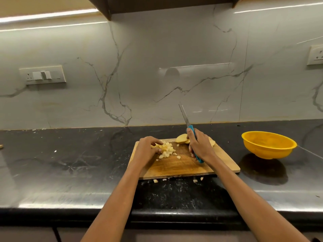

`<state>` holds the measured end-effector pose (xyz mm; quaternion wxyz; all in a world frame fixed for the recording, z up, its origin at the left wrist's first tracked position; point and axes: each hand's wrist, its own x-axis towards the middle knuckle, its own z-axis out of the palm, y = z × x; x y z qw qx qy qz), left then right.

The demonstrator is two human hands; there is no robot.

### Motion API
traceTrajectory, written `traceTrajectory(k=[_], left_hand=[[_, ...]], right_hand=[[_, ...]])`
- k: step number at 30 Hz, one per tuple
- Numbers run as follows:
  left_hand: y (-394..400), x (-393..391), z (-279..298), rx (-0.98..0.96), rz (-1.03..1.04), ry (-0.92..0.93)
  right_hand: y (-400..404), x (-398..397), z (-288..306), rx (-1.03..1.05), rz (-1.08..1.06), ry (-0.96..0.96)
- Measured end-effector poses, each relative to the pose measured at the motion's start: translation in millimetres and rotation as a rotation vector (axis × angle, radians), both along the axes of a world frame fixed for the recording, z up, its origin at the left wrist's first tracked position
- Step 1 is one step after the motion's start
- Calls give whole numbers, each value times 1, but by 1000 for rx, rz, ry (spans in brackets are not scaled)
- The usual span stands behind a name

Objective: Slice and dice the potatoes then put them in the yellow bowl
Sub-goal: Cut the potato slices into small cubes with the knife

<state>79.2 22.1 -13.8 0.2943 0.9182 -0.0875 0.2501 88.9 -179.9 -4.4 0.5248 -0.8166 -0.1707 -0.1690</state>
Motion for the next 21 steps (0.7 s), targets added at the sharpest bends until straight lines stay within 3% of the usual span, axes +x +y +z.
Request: traceTrajectory(k=[5,10,16,21], left_hand=[[-11,3,-1,195,88,-7],[-7,0,-1,110,36,-73],[11,-10,2,30,-179,233],[-5,-7,2,167,26,35]], right_hand=[[-1,-2,-1,-8,2,-8],[-4,-2,-1,2,0,2],[-3,-2,-2,12,3,-1],[-3,0,-1,19,-4,-11]])
